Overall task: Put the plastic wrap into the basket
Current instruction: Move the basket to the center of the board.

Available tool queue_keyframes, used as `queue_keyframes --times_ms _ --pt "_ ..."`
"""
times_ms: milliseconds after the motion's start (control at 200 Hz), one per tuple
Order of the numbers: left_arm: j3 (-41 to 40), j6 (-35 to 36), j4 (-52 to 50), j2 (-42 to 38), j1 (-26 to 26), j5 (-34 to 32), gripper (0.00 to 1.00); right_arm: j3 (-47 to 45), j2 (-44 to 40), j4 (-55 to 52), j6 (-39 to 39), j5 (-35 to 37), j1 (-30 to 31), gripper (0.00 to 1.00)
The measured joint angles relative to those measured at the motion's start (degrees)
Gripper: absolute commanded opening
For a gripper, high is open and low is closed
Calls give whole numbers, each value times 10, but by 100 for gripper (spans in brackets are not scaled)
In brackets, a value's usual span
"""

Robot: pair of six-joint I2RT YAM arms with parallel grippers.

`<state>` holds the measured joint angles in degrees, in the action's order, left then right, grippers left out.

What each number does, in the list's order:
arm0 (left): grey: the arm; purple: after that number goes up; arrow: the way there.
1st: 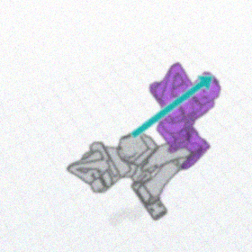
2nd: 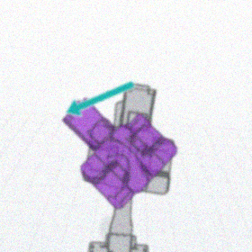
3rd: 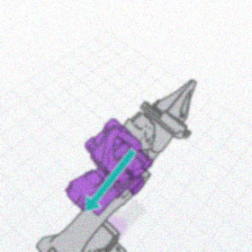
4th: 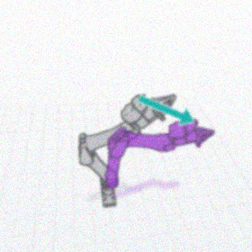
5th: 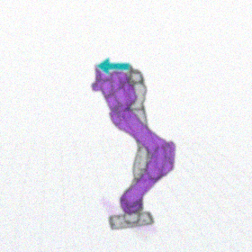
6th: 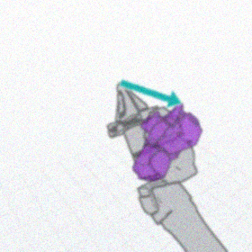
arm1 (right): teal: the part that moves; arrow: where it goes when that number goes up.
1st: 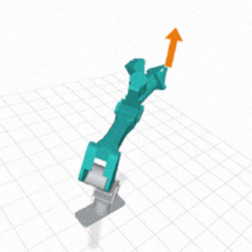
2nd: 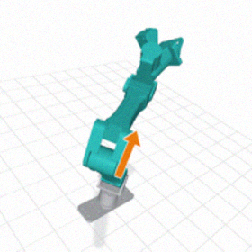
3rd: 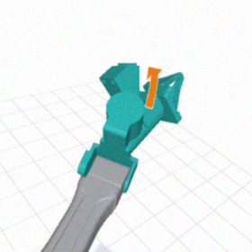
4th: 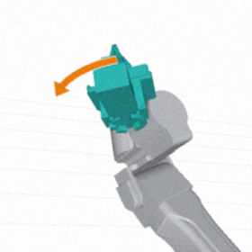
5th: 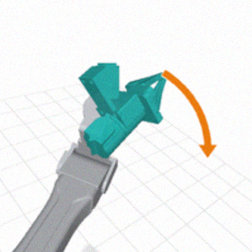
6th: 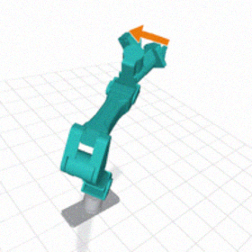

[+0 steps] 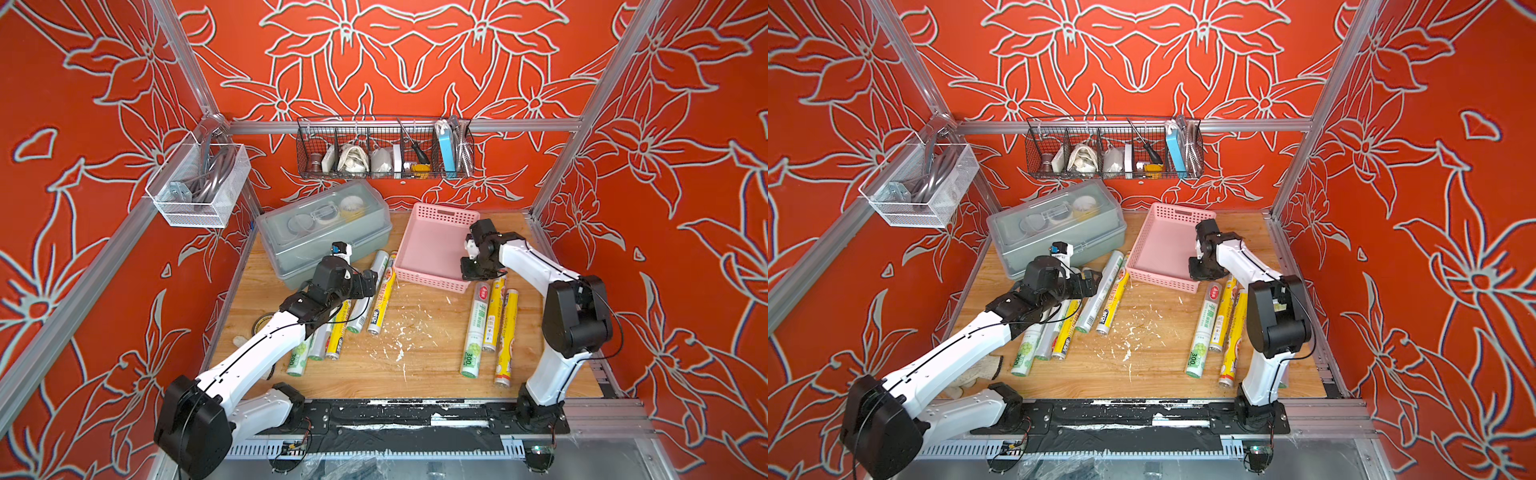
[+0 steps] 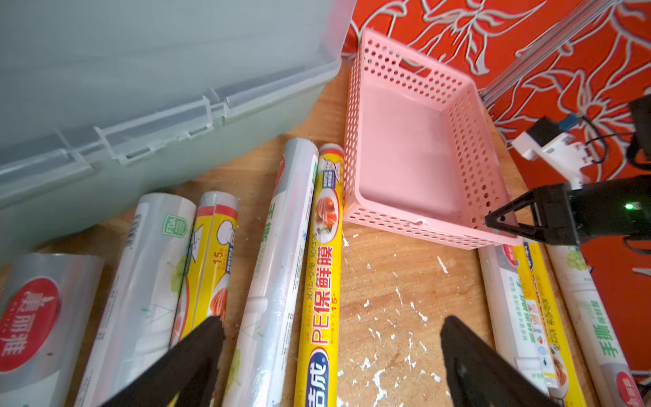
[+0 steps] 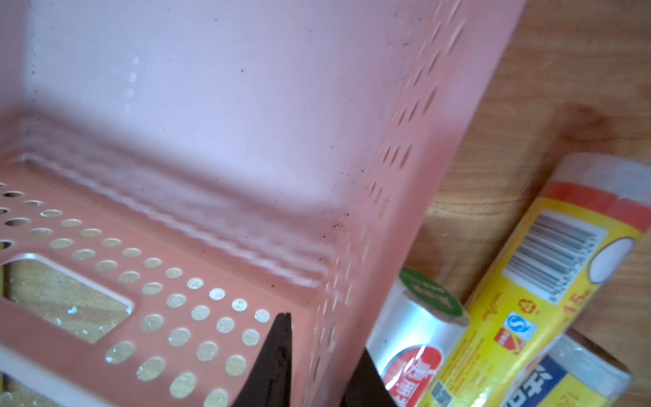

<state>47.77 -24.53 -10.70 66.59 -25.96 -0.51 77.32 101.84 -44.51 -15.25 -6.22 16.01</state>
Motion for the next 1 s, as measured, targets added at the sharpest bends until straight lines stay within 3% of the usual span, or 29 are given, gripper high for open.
queue_keyframes --times_ms 365,575,636,866,996 --pt "119 5 -37 158 -12 57 94 -138 -110 -27 -29 4 52 22" --pt "169 12 -41 243 -39 64 85 -184 -182 -41 -45 9 69 24" --pt "179 15 -42 262 -47 64 80 -192 -198 -47 -49 9 74 27" --pt "193 11 -37 307 -63 62 60 -196 -230 -82 -62 23 79 55" --pt "192 5 -30 317 -64 61 52 -176 -266 -115 -66 54 75 61"
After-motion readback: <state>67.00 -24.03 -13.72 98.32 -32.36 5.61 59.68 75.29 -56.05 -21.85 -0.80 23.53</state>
